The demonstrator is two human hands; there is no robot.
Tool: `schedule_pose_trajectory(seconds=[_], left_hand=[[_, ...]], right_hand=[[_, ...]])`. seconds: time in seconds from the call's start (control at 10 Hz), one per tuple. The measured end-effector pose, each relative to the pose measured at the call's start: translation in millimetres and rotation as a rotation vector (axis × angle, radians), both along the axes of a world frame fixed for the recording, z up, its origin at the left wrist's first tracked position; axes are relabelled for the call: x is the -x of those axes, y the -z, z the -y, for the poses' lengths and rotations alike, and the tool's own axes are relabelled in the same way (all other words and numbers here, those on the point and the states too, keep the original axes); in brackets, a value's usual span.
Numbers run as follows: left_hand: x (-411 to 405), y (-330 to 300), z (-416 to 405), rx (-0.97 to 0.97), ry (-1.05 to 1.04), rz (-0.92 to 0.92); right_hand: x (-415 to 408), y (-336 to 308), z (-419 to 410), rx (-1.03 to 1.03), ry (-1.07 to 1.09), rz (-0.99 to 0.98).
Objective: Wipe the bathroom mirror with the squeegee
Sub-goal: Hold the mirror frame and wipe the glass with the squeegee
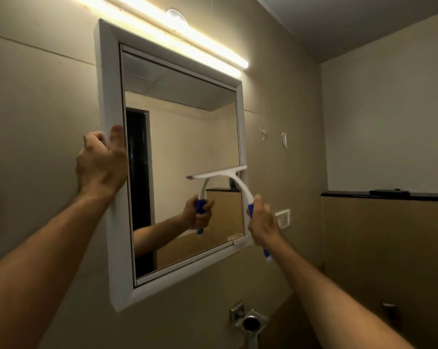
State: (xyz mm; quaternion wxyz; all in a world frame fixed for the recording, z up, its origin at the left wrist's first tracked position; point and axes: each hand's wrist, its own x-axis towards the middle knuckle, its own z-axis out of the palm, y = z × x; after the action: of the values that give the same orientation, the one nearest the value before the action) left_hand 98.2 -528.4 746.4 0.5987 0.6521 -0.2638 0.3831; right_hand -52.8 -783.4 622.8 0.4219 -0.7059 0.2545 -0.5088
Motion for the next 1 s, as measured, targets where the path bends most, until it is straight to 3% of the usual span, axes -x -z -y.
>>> schedule_pose_trajectory(seconds=[0.2,0.4,0.5,0.7,0.8,0.9,1.0], left_hand=[[-6.2,-21.4,10.1,0.067,0.025,-0.017],[-8.3,-16.0,16.4,0.124,0.008,0.005],[-4.7,-17.3,14.1,0.110,0.037,0.006],[10.6,-26.8,7.5,0.081,0.039,-0.147],[65.2,-30.1,1.2,0.044,0.227,-0.193],[111.1,-29.5,41.8,-0.095,1.422,-0.305],[67.0,-26.0,126.5,0.099,1.319,-0.495]], right_hand=[[-2.2,39.7,1.5,0.013,-0.006,0.002],[-6.3,-17.2,0.1,0.046,-0.027,0.090],[-10.1,-7.4,-1.3,0.000,-0.046,0.039],[-7.5,16.0,-3.0,0.014,-0.038,0.076],[-13.4,-36.9,-5.0,0.090,-0.051,0.191],[-20.3,-113.8,-4.1,0.134,-0.056,0.283],[-27.1,-172.8,-4.4,0.187,-0.064,0.308]])
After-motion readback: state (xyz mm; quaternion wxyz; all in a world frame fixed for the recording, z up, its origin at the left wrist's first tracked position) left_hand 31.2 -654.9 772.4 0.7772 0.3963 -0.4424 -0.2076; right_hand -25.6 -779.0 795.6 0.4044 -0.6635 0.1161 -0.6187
